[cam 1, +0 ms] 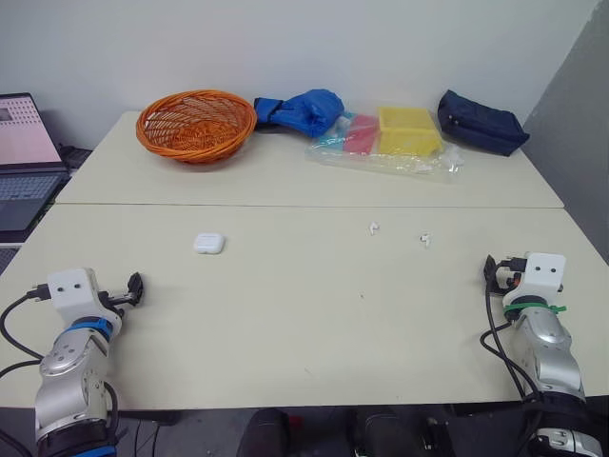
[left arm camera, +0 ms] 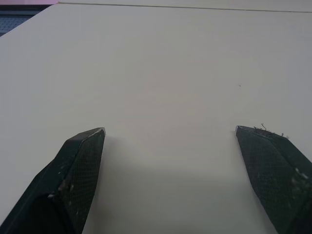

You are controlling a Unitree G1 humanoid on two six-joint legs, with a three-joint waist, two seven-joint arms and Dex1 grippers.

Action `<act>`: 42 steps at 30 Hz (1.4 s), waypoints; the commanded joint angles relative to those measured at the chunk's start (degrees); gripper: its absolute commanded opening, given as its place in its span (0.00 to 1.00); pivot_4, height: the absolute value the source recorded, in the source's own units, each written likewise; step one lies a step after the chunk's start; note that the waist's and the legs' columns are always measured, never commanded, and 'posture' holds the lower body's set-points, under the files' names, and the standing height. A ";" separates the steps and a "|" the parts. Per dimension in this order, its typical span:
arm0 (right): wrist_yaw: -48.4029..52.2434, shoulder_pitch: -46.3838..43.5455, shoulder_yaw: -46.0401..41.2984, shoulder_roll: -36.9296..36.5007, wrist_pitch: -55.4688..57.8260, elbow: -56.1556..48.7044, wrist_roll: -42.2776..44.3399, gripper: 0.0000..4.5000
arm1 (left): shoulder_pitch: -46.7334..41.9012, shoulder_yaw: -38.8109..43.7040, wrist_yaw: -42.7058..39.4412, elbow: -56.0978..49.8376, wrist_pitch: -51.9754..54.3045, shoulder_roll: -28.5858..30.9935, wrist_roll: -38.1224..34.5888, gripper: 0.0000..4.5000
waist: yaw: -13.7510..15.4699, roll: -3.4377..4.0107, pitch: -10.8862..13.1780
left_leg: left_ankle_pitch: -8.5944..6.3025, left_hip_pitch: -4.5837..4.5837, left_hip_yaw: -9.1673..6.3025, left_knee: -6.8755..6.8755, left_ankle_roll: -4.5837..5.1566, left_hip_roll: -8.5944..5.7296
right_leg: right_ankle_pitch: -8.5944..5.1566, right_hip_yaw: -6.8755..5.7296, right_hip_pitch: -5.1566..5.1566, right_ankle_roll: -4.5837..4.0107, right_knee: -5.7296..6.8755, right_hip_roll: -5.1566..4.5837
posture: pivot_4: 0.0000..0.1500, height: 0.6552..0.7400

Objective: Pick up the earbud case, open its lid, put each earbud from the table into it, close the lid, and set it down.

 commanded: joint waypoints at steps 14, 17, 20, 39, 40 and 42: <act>3.13 -1.85 2.38 -1.60 -1.00 -3.60 -0.95 1.00 | 2.42 1.11 -3.71 -10.00 0.66 0.45 -3.74 1.00 | 0.00 0.00 0.00 | 0.00 0.00 -0.01 0.00 0.00 0.02 | 0.00 0.02 -0.01 -0.01 0.00 -0.01 | 1.00 1.00; 9.73 -4.05 5.44 -2.76 1.13 -5.46 1.23 1.00 | 2.78 -0.87 -7.06 -14.16 2.88 0.77 -6.02 1.00 | -0.02 0.03 0.02 | 0.00 0.00 -0.01 0.00 0.00 0.02 | -0.01 0.01 -0.02 -0.01 -0.01 -0.01 | 1.00 1.00; 15.81 -6.08 8.33 -4.37 2.61 -6.49 1.94 1.00 | 2.59 -2.76 -8.90 -16.65 3.98 1.24 -5.94 1.00 | -0.02 0.03 0.02 | 0.00 0.02 -0.01 0.01 0.00 0.00 | 0.00 -0.01 -0.01 -0.02 0.01 0.06 | 1.00 1.00; 55.68 -23.90 23.82 -11.90 28.20 -24.10 22.22 1.00 | -8.12 -13.94 -5.64 -8.71 7.77 -2.68 0.20 1.00 | 0.13 0.11 0.10 | 0.00 -0.09 -0.16 0.02 0.00 -0.10 | -0.01 -0.16 -0.03 -0.03 -0.02 0.36 | 1.00 1.00; 55.59 -24.10 23.86 -11.94 28.62 -24.63 22.25 1.00 | -8.22 -13.99 -5.80 -8.03 7.19 -2.84 0.50 1.00 | 0.14 0.10 0.09 | 0.00 -0.10 -0.17 0.02 0.00 -0.08 | -0.01 -0.16 -0.03 -0.03 -0.02 0.36 | 1.00 1.00; 55.14 -24.17 23.81 -11.89 29.02 -25.04 22.01 1.00 | -8.61 -13.96 -6.26 -6.75 6.24 -3.28 0.70 1.00 | 0.14 0.10 0.10 | 0.00 -0.10 -0.17 0.01 0.00 -0.07 | -0.01 -0.17 -0.03 -0.03 -0.03 0.31 | 1.00 1.00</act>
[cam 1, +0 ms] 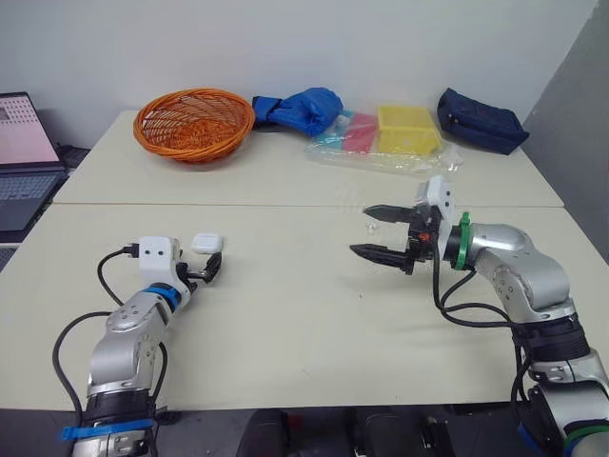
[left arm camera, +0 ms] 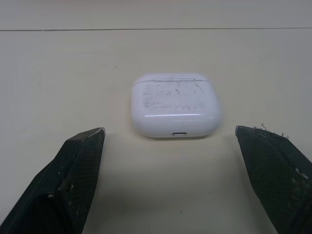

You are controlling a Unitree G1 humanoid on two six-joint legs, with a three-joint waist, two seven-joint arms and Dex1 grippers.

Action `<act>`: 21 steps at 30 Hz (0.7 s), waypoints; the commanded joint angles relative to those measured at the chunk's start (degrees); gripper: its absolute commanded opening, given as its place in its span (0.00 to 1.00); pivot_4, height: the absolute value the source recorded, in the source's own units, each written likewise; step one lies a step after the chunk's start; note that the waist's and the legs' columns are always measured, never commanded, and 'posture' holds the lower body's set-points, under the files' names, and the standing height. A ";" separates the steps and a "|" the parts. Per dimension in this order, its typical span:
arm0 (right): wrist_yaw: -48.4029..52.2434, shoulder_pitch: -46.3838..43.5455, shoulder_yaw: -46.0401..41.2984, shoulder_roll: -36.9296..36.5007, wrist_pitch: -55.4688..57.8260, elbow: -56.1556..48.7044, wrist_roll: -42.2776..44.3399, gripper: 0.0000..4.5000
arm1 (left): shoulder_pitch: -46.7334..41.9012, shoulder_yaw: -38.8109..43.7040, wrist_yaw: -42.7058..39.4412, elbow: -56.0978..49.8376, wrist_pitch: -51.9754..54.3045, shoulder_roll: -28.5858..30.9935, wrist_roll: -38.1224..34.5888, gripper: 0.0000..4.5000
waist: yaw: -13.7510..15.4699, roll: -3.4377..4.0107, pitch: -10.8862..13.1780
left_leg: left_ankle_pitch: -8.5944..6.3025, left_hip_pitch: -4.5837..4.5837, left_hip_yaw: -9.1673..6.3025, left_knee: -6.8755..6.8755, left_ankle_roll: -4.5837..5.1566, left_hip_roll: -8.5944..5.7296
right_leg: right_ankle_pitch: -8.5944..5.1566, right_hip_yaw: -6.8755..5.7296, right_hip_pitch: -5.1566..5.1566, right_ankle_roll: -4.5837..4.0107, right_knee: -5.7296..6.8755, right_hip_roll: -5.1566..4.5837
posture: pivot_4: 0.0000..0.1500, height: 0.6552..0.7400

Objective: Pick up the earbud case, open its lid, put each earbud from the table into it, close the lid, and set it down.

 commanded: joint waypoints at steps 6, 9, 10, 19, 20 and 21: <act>1.52 -0.86 -0.30 -1.23 2.43 -3.26 1.38 1.00 | -3.25 0.21 -0.58 3.60 -3.91 -0.73 0.98 1.00 | 0.02 0.00 0.00 | 0.00 -0.01 0.02 0.01 0.00 -0.02 | 0.00 0.00 0.00 0.01 0.00 -0.05 | 1.00 1.00; 2.06 -1.37 -0.05 -1.54 2.50 -3.37 1.20 1.00 | -5.60 -0.72 -1.26 6.36 -4.99 -1.03 1.71 1.00 | 0.02 0.00 0.00 | 0.00 0.00 0.02 0.01 0.00 -0.04 | 0.01 -0.02 0.00 0.01 0.01 -0.03 | 1.00 1.00; 1.95 -1.70 -0.12 -1.51 2.48 -3.20 1.09 1.00 | -6.47 -0.94 -1.25 7.49 -5.39 -1.09 2.05 1.00 | 0.02 -0.01 0.00 | 0.00 -0.02 0.03 0.01 0.00 -0.04 | 0.01 -0.03 0.00 0.01 0.01 -0.03 | 1.00 1.00; 1.56 -1.44 -0.89 -1.43 -0.03 -0.90 -0.81 1.00 | -7.48 -2.24 -2.47 9.54 -7.27 -1.41 3.44 0.86 | -0.04 -0.01 0.00 | 0.00 -0.02 0.03 0.00 0.00 -0.05 | 0.01 -0.05 -0.02 0.01 0.00 0.01 | 1.00 1.00; 1.41 -1.32 -1.02 -1.44 0.04 -0.97 -0.72 1.00 | -7.44 -1.98 -2.15 9.64 -7.33 -1.49 3.47 0.79 | -0.03 -0.01 0.00 | 0.00 -0.02 0.03 0.00 0.00 -0.04 | 0.01 -0.04 -0.02 0.01 0.00 0.00 | 1.00 1.00; 1.35 -1.34 -1.10 -1.47 0.04 -0.89 -0.71 1.00 | -7.49 -1.81 -1.93 9.74 -7.36 -1.53 3.51 0.72 | -0.02 -0.01 0.00 | 0.00 -0.02 0.02 0.00 0.00 -0.04 | 0.01 -0.04 -0.01 0.01 0.00 0.00 | 1.00 1.00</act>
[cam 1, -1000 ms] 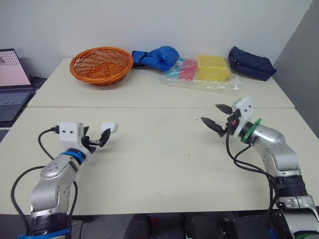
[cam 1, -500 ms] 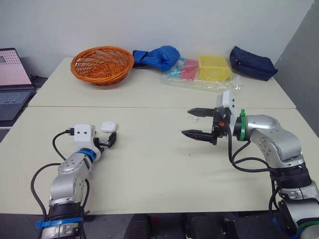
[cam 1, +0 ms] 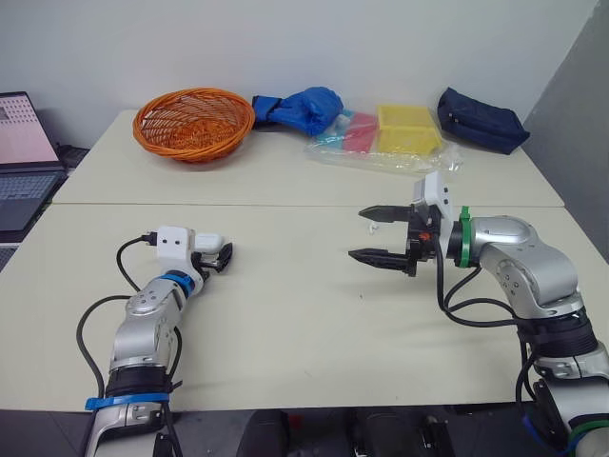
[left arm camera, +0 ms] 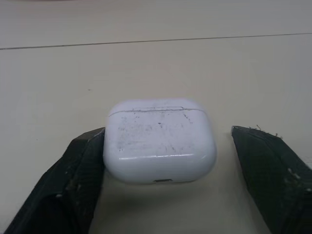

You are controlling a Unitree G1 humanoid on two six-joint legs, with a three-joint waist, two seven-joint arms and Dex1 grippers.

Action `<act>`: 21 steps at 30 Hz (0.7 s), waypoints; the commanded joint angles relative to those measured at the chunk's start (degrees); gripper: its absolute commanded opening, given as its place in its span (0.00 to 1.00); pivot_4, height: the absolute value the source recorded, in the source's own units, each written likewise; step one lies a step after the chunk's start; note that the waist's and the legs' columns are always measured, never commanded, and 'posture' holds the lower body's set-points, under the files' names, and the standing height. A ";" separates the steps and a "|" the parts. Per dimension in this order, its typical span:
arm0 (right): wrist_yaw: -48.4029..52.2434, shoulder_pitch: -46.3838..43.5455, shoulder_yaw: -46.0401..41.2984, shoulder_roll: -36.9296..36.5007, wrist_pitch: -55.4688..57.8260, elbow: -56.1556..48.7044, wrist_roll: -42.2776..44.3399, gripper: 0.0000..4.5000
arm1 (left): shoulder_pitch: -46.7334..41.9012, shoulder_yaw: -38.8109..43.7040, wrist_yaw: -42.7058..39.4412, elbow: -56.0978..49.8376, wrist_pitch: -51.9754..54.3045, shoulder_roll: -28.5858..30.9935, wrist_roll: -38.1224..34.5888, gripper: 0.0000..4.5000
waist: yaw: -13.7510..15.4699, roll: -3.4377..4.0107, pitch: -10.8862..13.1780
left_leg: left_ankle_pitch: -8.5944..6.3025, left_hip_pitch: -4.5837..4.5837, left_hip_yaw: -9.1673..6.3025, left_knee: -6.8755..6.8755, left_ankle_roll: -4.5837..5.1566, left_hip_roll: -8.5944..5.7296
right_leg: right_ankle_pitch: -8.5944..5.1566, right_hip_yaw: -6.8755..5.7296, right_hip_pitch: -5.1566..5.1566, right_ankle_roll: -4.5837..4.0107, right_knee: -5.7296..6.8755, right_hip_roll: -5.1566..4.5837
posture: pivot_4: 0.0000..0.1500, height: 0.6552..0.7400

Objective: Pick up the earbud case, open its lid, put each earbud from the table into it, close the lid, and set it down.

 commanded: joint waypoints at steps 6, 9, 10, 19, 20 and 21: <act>-0.71 -0.18 -1.55 -0.76 -1.10 -0.36 -0.43 1.00 | -0.11 1.15 1.37 -1.55 -0.81 -0.06 0.20 0.62 | 0.01 0.00 0.00 | 0.00 0.02 0.00 0.02 0.00 0.00 | 0.01 -0.01 0.01 0.02 0.01 0.00 | 1.00 1.00; -1.07 -0.54 -1.63 -0.75 -0.33 -0.18 -0.04 1.00 | -0.42 0.80 0.90 -3.14 -2.14 0.61 0.71 0.62 | 0.01 0.00 0.00 | 0.00 0.02 0.01 0.01 0.00 0.00 | 0.01 -0.01 0.00 0.02 0.01 0.00 | 1.00 1.00; -1.54 -0.82 -1.70 -0.66 -0.10 0.01 -0.07 1.00 | -0.66 -0.53 -0.09 -3.93 -3.63 1.68 2.21 0.62 | 0.02 0.00 0.00 | 0.00 0.01 0.01 0.01 0.00 0.00 | 0.01 -0.01 0.00 0.02 0.01 0.00 | 1.00 1.00; -4.12 -11.56 -0.30 4.88 10.79 8.87 2.80 1.00 | -18.88 -18.87 -9.56 8.54 -54.28 15.67 25.50 0.62 | 0.34 0.06 0.02 | 0.01 -0.01 0.12 -0.02 0.00 0.06 | 0.23 0.00 0.01 -0.45 -0.07 -0.04 | 1.00 1.00; -4.89 -12.58 0.06 6.08 10.38 10.43 2.01 1.00 | -20.96 -19.91 -8.51 10.80 -60.02 15.91 27.67 0.62 | 0.34 0.06 0.02 | 0.00 -0.01 0.19 -0.07 0.00 0.06 | 0.22 0.01 -0.01 -0.41 -0.14 -0.05 | 1.00 1.00; -5.47 -13.20 0.17 6.89 10.05 11.46 1.47 1.00 | -22.29 -20.48 -7.61 12.65 -63.76 15.99 29.03 0.62 | 0.32 0.06 0.02 | 0.00 -0.04 0.26 -0.09 0.01 0.03 | 0.22 0.00 -0.02 -0.36 -0.22 -0.06 | 1.00 1.00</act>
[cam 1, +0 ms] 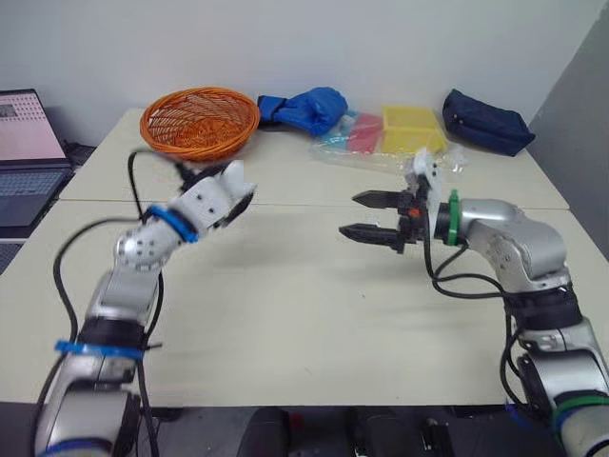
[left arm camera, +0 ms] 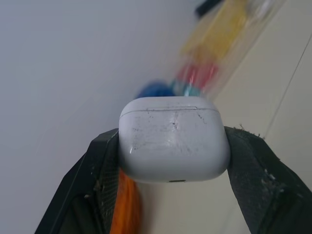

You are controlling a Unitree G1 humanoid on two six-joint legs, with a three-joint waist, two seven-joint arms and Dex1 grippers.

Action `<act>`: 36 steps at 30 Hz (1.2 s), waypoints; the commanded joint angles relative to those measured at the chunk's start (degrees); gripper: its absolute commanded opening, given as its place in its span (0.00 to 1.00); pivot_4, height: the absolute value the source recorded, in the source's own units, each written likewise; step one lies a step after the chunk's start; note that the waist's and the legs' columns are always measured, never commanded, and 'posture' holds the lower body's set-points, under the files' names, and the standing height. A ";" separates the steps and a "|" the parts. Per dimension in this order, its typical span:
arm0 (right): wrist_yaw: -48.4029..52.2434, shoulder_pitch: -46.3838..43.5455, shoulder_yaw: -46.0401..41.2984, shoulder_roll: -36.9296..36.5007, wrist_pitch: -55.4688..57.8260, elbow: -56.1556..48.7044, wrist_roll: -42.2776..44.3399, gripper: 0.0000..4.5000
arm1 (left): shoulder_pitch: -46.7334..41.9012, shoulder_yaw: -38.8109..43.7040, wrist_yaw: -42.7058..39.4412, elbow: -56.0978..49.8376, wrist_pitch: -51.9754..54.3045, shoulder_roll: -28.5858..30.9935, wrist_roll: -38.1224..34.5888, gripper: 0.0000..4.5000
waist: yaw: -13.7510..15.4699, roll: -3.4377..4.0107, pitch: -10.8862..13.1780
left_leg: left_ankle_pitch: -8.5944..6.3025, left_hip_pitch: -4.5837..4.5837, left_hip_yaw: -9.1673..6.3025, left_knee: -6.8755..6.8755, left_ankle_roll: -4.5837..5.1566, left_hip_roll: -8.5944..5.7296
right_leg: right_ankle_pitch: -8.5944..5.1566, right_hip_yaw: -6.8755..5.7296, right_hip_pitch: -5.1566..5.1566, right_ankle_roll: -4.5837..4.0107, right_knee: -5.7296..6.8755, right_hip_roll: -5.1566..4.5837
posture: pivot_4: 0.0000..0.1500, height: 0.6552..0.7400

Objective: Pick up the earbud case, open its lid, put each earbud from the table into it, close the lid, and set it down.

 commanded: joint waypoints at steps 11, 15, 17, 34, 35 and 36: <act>-5.69 -5.03 0.05 9.29 4.99 3.45 -0.49 1.00 | -12.95 -8.23 7.04 20.26 -39.60 -2.02 12.25 0.62 | -0.22 0.00 0.00 | -0.04 -0.95 0.06 0.13 0.07 -0.05 | 0.01 -0.08 -1.07 0.11 0.33 0.06 | 1.00 1.00; -6.92 -5.36 -1.59 11.37 7.77 3.10 1.56 1.00 | -14.07 -8.27 8.42 22.05 -41.55 -2.37 13.64 0.62 | -0.26 0.00 0.00 | -0.04 -0.95 0.09 0.22 0.07 -0.05 | 0.03 -0.07 -1.05 0.15 0.36 0.06 | 1.00 1.00; -7.35 -5.68 -2.32 12.38 9.30 2.76 2.85 1.00 | -14.60 -8.31 9.09 22.65 -42.02 -2.60 14.28 0.62 | -0.26 0.00 0.00 | -0.04 -0.95 0.07 0.25 0.07 -0.05 | 0.03 -0.09 -1.05 0.15 0.37 0.08 | 1.00 1.00; -8.75 -6.31 -3.92 14.22 10.34 3.54 4.72 0.23 | -14.32 -9.02 10.89 22.30 -42.53 -2.53 14.77 0.62 | -0.26 0.00 0.00 | -0.03 -0.95 0.05 0.33 0.07 -0.05 | 0.05 -0.11 -1.01 0.18 0.40 0.14 | 1.00 1.00; -8.59 -6.22 -3.85 14.14 10.36 3.41 4.70 0.23 | -14.27 -8.95 10.95 22.23 -42.56 -2.57 14.57 0.62 | -0.26 0.00 0.00 | -0.03 -0.95 0.05 0.34 0.07 -0.05 | 0.05 -0.11 -1.01 0.18 0.40 0.14 | 1.00 1.00; -8.47 -6.15 -3.77 14.06 10.23 3.31 4.60 0.23 | -14.23 -8.92 10.99 22.14 -42.55 -2.59 14.55 0.62 | -0.26 0.00 0.00 | -0.03 -0.95 0.05 0.34 0.07 -0.05 | 0.05 -0.11 -1.01 0.18 0.40 0.14 | 1.00 1.00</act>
